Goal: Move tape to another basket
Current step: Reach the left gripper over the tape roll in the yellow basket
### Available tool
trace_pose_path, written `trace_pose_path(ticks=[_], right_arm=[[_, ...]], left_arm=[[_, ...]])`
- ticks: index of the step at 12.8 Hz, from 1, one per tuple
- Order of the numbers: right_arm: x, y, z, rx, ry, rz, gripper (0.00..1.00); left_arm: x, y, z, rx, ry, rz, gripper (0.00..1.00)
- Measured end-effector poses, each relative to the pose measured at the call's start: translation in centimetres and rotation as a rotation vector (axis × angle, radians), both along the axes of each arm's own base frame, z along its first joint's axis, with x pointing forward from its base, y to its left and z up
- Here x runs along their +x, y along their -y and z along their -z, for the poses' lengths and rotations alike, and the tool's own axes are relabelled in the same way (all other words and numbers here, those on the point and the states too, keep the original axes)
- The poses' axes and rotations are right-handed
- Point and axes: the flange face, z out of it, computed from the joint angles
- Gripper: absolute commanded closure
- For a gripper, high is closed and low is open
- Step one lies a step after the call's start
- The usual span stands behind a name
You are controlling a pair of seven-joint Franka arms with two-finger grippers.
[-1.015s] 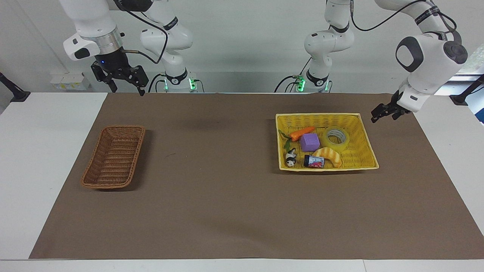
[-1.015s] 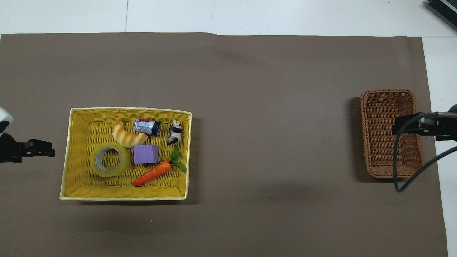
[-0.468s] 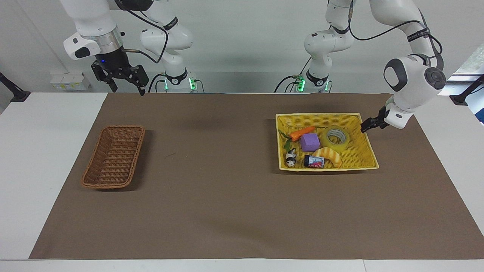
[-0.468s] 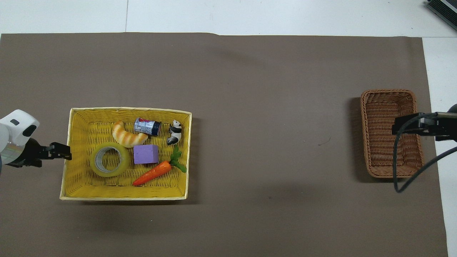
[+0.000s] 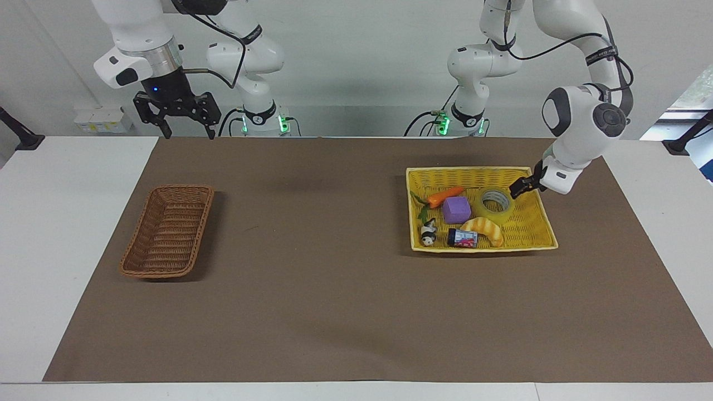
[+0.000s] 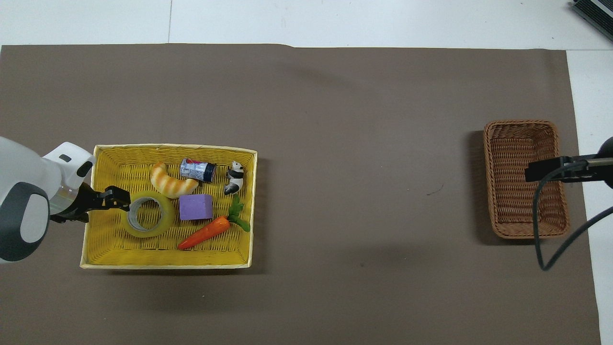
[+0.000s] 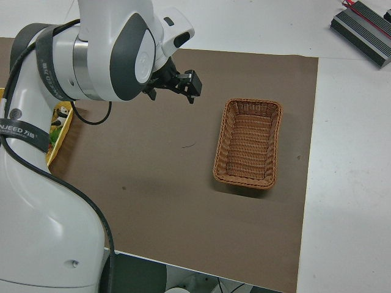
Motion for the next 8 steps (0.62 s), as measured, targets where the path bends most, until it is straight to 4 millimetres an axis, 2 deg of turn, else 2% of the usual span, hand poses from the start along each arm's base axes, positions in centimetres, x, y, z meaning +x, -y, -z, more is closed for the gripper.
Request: trace_pose_path(ticks=[3, 4, 6, 7, 8], right_arm=[[0.0, 0.0, 0.0, 0.000, 0.000, -0.002, 0.00], [0.0, 0.0, 0.0, 0.000, -0.001, -0.002, 0.00], [0.0, 0.0, 0.1, 0.000, 0.002, -0.002, 0.00], [0.2, 0.0, 0.0, 0.000, 0.011, -0.003, 0.00], [0.3, 0.0, 0.0, 0.000, 0.019, -0.003, 0.00]], left_arm=[[-0.7, 0.8, 1.1, 0.002, -0.026, 0.006, 0.00], [-1.3, 1.1, 1.9, 0.003, -0.040, 0.013, 0.06], [-2.4, 1.6, 3.8, 0.004, -0.066, 0.022, 0.44], [-3.0, 1.6, 4.7, 0.004, -0.083, 0.025, 0.85], [-3.4, 2.0, 5.2, 0.002, -0.087, 0.033, 1.00]])
